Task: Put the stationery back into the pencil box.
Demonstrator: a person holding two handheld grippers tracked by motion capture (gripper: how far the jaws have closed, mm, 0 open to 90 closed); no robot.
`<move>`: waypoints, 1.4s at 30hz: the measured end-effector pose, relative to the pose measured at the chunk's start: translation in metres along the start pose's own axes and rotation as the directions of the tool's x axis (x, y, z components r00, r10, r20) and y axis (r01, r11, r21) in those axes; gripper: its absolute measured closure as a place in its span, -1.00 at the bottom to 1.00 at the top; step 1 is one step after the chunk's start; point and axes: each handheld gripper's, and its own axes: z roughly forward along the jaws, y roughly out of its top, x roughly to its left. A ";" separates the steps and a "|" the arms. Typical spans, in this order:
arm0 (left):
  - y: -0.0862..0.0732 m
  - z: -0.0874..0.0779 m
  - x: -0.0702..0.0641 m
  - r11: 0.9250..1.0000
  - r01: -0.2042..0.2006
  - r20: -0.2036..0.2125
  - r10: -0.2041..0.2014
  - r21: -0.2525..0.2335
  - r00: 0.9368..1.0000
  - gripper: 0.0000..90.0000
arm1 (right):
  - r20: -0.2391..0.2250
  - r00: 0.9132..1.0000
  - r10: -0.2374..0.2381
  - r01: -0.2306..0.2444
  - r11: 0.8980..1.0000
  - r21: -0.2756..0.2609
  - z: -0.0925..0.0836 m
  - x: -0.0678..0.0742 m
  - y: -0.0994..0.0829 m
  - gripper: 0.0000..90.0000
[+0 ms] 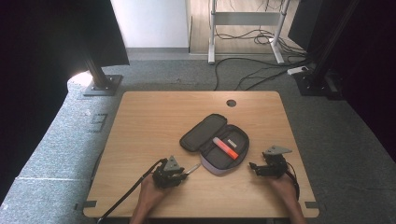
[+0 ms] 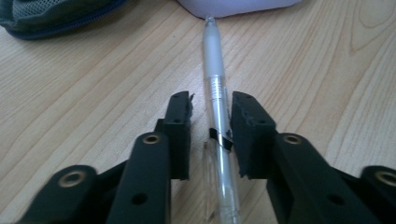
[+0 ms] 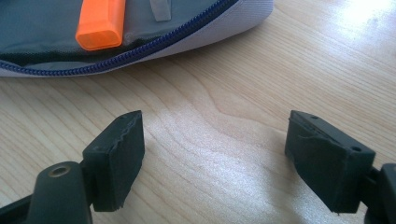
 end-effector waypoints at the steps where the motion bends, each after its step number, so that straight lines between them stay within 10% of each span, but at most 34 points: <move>1: 0.000 0.000 0.000 1.000 -0.004 0.002 0.004 -0.003 1.000 0.62 | 0.000 1.000 -0.002 0.002 1.000 0.000 0.000 0.000 0.000 -0.57; 17: 0.000 0.000 0.000 1.000 -0.004 0.020 0.004 -0.004 1.000 0.76 | 0.000 1.000 -0.002 0.002 1.000 0.001 0.000 0.000 0.000 -0.57; 30: 0.001 -0.005 -0.003 1.000 -0.019 0.128 0.021 -0.011 0.992 0.76 | 0.000 1.000 -0.002 0.002 1.000 0.000 0.000 0.000 0.000 -0.57; 42: 0.006 -0.020 -0.003 0.999 -0.031 0.092 0.033 -0.025 0.995 0.77 | 0.000 1.000 -0.002 0.002 1.000 0.001 0.000 0.000 0.000 -0.57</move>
